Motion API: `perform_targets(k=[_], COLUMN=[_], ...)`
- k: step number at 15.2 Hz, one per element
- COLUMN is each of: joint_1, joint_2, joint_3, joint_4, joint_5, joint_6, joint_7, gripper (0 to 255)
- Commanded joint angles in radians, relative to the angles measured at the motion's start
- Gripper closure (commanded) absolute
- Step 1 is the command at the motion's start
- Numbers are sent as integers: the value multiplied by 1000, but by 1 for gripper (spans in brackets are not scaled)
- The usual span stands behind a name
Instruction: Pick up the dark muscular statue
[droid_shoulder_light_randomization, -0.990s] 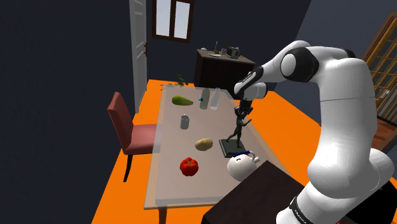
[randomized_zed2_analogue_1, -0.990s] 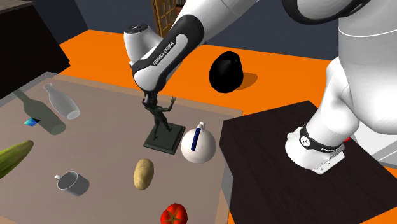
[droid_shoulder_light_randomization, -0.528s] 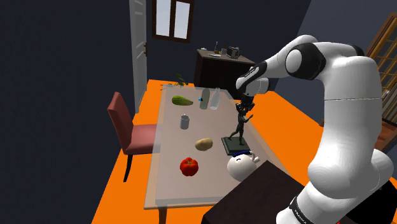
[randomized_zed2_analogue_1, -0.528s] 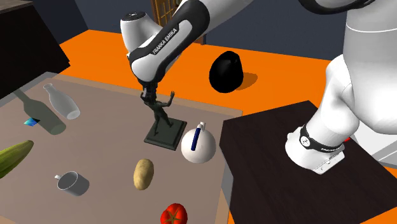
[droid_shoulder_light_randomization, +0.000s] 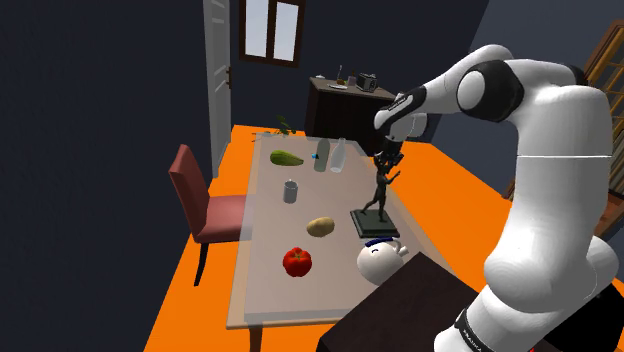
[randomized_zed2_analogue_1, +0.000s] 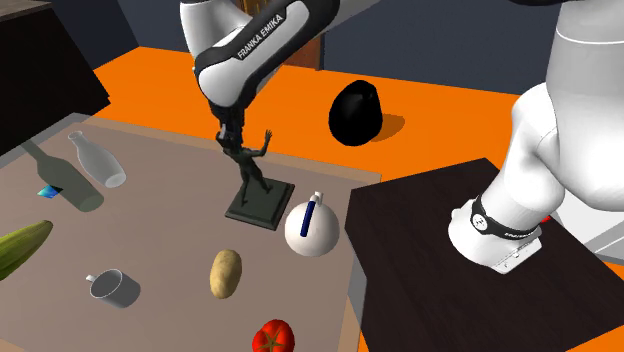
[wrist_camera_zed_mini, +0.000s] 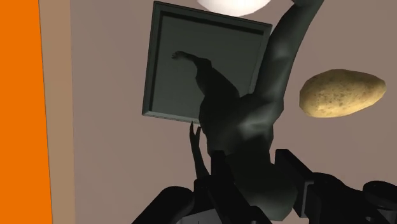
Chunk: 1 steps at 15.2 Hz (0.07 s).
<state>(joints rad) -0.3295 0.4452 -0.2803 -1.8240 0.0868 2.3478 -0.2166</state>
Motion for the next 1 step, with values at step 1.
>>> perform_targets(k=[1], joint_1=[1], joint_2=[-4], joint_3=[-1], joint_4=[5], joint_5=[-2], joint_6=[-8], joint_7=[2], gripper=[255])
